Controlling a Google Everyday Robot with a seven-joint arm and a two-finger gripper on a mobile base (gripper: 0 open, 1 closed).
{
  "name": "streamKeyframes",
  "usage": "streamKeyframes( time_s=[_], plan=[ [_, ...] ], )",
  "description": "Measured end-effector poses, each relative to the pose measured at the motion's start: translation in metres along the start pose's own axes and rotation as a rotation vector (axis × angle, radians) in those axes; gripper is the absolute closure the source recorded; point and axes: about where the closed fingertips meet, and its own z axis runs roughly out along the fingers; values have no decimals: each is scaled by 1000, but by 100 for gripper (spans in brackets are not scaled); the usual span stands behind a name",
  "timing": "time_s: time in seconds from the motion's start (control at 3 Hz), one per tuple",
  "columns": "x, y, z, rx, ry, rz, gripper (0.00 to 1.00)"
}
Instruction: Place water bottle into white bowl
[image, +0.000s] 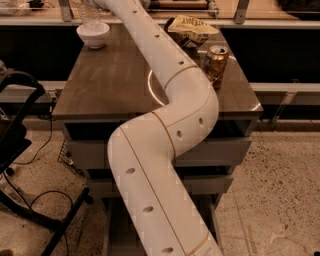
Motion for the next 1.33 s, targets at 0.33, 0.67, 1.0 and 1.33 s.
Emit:
streamKeyframes(
  time_s=[0.33, 0.67, 1.0, 1.33],
  plan=[
    [11, -5, 12, 21, -38, 15, 100],
    [11, -12, 15, 37, -87, 8, 100],
    [26, -23, 16, 64, -68, -24, 100],
    [26, -23, 17, 64, -66, -25, 100]
  ],
)
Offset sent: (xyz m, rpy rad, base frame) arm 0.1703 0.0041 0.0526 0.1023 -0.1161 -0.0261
